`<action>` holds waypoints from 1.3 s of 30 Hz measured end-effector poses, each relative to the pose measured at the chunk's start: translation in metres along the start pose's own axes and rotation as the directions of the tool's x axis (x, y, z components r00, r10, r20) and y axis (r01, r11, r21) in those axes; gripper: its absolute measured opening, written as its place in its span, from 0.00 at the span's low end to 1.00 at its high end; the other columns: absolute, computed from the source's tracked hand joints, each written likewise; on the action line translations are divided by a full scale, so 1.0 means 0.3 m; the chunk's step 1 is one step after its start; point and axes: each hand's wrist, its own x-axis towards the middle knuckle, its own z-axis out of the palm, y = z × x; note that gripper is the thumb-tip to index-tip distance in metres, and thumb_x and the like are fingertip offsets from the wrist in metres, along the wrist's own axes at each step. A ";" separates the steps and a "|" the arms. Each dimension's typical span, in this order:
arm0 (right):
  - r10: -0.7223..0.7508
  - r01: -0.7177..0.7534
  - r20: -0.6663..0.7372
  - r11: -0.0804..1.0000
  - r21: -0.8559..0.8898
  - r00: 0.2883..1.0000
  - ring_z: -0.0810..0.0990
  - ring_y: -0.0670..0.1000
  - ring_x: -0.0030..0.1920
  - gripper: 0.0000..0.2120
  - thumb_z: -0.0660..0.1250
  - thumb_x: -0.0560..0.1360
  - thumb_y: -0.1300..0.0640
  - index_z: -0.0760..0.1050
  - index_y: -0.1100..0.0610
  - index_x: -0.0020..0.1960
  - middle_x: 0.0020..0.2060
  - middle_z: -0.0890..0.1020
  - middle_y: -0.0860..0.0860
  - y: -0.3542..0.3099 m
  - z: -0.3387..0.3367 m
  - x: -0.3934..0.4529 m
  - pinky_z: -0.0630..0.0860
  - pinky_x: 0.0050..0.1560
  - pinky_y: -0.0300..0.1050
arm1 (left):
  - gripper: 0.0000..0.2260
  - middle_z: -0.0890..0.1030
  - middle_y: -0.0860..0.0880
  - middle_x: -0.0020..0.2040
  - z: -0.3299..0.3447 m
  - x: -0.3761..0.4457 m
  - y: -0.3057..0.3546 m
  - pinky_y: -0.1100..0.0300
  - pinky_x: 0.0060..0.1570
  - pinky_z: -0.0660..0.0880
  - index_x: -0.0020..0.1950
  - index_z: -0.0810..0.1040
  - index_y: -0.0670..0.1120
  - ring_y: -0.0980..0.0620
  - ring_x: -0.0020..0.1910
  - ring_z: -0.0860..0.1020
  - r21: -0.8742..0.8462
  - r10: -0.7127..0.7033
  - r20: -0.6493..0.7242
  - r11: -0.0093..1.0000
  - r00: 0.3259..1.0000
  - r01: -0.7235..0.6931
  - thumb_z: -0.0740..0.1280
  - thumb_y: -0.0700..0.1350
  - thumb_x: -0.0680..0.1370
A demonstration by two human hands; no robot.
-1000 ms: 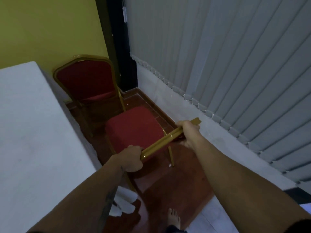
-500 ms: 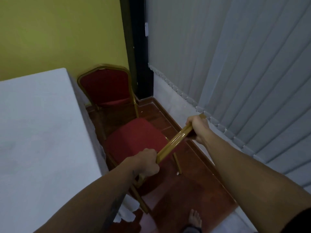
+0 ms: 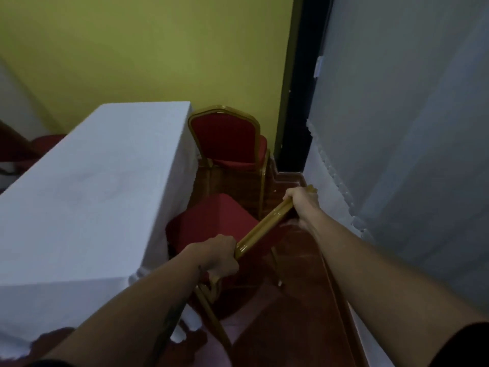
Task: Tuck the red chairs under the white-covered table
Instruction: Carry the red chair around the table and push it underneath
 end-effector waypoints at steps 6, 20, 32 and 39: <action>0.001 0.014 0.144 0.994 -0.106 0.990 0.84 0.59 0.35 0.09 0.66 0.68 0.64 0.73 0.64 0.48 0.32 0.79 0.58 -0.053 0.043 0.100 0.81 0.31 0.56 | 0.06 0.83 0.48 0.45 0.005 -0.013 0.050 0.57 0.36 0.77 0.46 0.78 0.49 0.49 0.41 0.83 -0.082 -0.120 -0.030 0.990 0.992 0.117 0.69 0.48 0.71; 0.086 -0.037 0.203 0.973 -0.230 0.975 0.82 0.57 0.33 0.24 0.66 0.67 0.63 0.72 0.67 0.63 0.34 0.77 0.57 -0.047 0.180 0.303 0.83 0.32 0.55 | 0.13 0.78 0.47 0.48 -0.022 0.090 0.017 0.57 0.38 0.73 0.54 0.79 0.45 0.48 0.42 0.78 -0.138 -0.183 -0.017 0.974 0.983 0.179 0.72 0.51 0.74; 0.112 -0.023 0.261 0.946 -0.322 0.959 0.84 0.57 0.32 0.31 0.64 0.70 0.65 0.64 0.64 0.72 0.40 0.79 0.60 -0.109 0.322 0.424 0.81 0.26 0.51 | 0.16 0.76 0.48 0.48 -0.088 0.186 -0.059 0.55 0.44 0.77 0.61 0.77 0.45 0.47 0.47 0.79 -0.165 -0.288 0.009 0.944 0.958 0.285 0.69 0.49 0.76; 0.179 -0.023 0.393 0.929 -0.370 0.902 0.84 0.58 0.38 0.30 0.63 0.72 0.68 0.57 0.59 0.71 0.43 0.78 0.59 -0.182 0.397 0.566 0.83 0.31 0.55 | 0.16 0.81 0.45 0.56 -0.162 0.263 -0.016 0.51 0.53 0.80 0.62 0.77 0.47 0.44 0.53 0.82 -0.246 -0.477 0.023 0.849 0.879 0.467 0.67 0.48 0.75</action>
